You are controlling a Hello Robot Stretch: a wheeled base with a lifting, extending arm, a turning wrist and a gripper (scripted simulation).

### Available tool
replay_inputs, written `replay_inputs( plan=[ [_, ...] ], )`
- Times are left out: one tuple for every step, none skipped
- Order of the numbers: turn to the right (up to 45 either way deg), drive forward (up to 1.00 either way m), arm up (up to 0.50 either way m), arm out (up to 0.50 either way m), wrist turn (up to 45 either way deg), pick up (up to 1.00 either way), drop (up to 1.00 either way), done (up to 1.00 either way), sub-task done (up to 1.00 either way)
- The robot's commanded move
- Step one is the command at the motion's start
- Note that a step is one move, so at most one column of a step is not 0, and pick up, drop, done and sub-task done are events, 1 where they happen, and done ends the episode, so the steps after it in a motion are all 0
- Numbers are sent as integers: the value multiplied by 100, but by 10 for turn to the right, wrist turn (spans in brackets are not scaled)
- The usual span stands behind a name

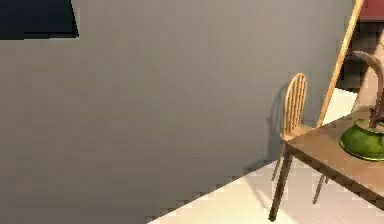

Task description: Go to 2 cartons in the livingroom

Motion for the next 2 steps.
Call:
replay_inputs(
  plan=[
    [450, 0, 0, 0, 0, 0, 0, 0, 0],
    [90, 0, 0, 0, 0, 0, 0, 0, 0]
  ],
)
